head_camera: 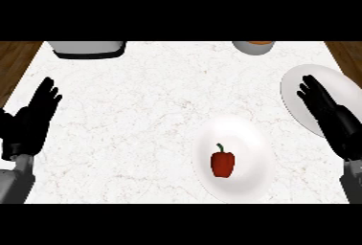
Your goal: Pick the bell pepper from the plate and place it in the plate
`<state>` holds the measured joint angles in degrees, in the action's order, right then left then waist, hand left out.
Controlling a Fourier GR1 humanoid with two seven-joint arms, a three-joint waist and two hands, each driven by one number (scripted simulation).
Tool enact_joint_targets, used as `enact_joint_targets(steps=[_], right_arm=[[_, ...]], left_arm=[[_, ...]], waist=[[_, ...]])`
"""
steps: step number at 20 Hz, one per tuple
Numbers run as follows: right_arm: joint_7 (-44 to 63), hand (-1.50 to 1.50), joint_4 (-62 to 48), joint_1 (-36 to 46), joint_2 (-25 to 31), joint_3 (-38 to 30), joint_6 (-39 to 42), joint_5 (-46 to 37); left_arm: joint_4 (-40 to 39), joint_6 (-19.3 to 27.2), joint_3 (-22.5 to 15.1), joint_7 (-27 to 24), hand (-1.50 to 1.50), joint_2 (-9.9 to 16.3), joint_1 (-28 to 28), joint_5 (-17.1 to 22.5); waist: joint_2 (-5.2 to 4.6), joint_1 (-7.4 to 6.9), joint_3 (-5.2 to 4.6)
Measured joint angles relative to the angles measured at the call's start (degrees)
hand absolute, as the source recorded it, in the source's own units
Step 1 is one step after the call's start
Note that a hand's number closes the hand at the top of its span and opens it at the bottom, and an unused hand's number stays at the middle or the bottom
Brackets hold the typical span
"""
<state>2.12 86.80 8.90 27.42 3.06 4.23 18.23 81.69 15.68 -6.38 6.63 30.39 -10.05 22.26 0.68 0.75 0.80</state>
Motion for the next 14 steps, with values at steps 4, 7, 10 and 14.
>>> enact_joint_targets(steps=[4, 7, 10, 14], right_arm=[[-1.0, 1.50, 3.0, 0.9, -0.3, -3.3, -3.4, -1.0], [-1.9, 1.50, 4.1, 1.4, 3.2, -5.5, -6.8, -5.9], [-2.0, -1.50, 3.7, -0.9, 2.8, -7.7, -16.8, -13.4], [-8.8, -1.50, 6.4, -6.8, -4.8, -8.6, -26.7, -16.9]], left_arm=[[-0.4, -0.1, -2.4, 0.7, 0.00, -2.8, 2.6, -1.0], [-1.4, 0.0, -5.2, 1.6, 0.00, -5.6, 4.9, -1.3], [-1.5, -0.7, -7.4, 1.8, 0.00, -8.3, 6.9, -0.6], [-1.9, -1.2, -9.4, 1.1, 0.00, -11.0, 8.4, -0.9]], waist=[[-0.38, -0.19, -0.51], [-0.66, 0.37, -1.12], [-0.59, 0.88, -1.08], [-0.54, 0.66, -0.88]])
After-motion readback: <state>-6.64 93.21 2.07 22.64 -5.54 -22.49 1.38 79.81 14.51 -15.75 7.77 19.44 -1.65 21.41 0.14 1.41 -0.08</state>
